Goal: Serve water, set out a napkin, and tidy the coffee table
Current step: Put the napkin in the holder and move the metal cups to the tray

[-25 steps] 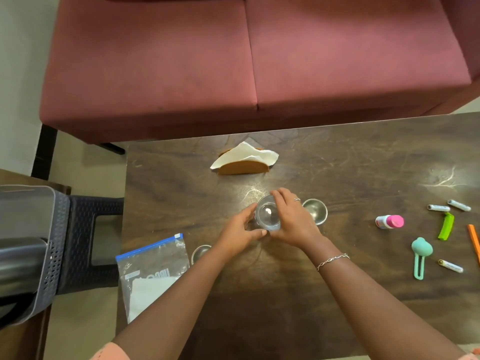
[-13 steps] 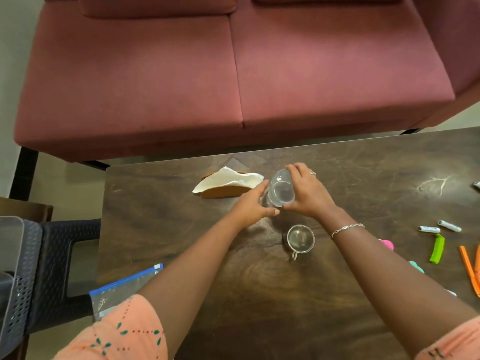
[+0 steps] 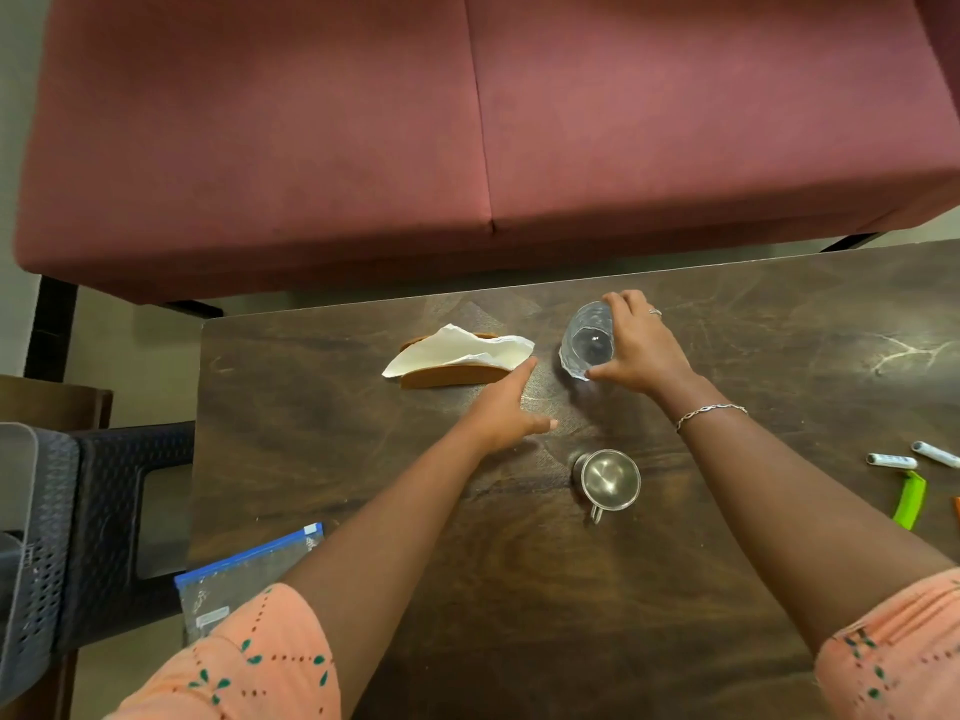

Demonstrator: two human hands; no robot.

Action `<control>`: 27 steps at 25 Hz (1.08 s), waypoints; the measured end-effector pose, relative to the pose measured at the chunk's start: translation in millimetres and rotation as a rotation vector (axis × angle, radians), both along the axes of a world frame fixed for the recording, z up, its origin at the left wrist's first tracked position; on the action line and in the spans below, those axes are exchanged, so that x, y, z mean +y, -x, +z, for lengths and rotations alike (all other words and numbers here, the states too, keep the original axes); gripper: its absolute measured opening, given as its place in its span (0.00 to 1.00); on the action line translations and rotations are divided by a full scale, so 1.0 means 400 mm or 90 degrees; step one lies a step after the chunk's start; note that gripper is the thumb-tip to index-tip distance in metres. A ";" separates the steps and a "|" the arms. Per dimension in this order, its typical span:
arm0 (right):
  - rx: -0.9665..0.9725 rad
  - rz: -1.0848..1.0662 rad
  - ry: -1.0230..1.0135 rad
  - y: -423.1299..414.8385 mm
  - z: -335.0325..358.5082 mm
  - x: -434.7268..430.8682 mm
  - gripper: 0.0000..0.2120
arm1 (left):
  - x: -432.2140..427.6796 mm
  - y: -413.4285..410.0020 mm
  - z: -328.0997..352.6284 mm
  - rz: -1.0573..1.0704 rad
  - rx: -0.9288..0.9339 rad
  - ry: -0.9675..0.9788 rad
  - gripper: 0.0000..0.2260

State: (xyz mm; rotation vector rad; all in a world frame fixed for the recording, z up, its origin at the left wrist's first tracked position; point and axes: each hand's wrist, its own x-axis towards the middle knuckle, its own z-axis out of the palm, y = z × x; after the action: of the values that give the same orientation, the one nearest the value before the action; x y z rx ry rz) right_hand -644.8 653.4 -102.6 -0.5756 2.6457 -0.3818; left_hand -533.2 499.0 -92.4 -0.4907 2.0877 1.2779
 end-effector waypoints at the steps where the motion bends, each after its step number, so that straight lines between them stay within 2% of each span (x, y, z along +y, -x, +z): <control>1: 0.001 -0.003 0.004 0.001 -0.002 0.001 0.42 | 0.002 -0.004 -0.002 -0.002 -0.003 -0.001 0.39; 13: -0.015 0.005 -0.045 -0.014 0.019 0.002 0.47 | 0.019 -0.061 0.029 0.018 -0.005 0.002 0.39; 19: 0.062 -0.007 0.017 -0.113 0.059 0.017 0.42 | -0.008 -0.191 0.080 0.019 0.005 0.021 0.37; 24: 0.061 0.016 0.068 -0.283 0.086 0.014 0.40 | -0.099 -0.384 0.095 0.173 -0.001 0.024 0.33; 27: 0.045 0.027 0.079 -0.386 0.084 0.008 0.39 | -0.136 -0.513 0.084 0.232 0.013 0.122 0.28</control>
State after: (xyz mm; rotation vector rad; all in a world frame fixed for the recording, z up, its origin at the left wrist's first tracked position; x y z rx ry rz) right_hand -490.4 656.5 -68.9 -0.6943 2.6865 -0.5244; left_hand -328.0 444.7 -59.0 -0.9845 2.2186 1.2852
